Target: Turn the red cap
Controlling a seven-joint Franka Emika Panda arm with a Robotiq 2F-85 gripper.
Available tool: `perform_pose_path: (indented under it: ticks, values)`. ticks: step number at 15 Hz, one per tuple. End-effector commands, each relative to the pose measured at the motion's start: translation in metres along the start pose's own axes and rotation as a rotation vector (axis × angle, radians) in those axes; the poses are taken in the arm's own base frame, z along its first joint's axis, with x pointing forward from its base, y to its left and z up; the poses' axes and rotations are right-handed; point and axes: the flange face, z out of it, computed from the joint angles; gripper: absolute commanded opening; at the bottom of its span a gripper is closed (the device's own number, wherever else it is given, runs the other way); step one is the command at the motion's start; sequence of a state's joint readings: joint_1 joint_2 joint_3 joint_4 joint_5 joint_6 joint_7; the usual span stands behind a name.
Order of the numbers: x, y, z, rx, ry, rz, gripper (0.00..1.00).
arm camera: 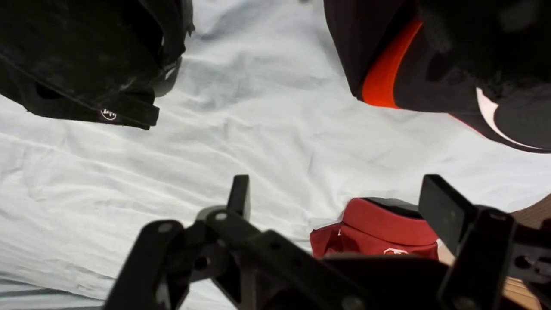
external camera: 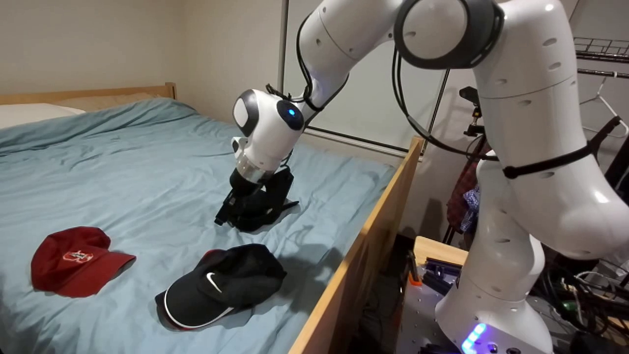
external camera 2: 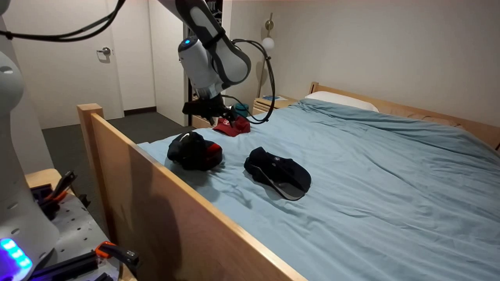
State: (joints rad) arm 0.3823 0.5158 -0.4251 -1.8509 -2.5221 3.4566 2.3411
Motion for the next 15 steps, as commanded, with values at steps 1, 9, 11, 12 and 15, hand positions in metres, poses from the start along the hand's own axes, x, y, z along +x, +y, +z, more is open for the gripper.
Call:
perform_pose_path:
  ticks: [1,9,11,12,15]
  values:
    - [-0.016,0.014,-0.025,-0.013,-0.015,0.004,1.00]
    - [-0.100,-0.015,-0.036,0.122,-0.155,-0.112,1.00]
    - [-0.111,-0.019,-0.038,0.127,-0.178,-0.095,1.00]
    - [-0.109,-0.017,-0.042,0.117,-0.173,-0.083,1.00]
    - [-0.109,-0.019,-0.029,0.116,-0.187,-0.080,1.00]
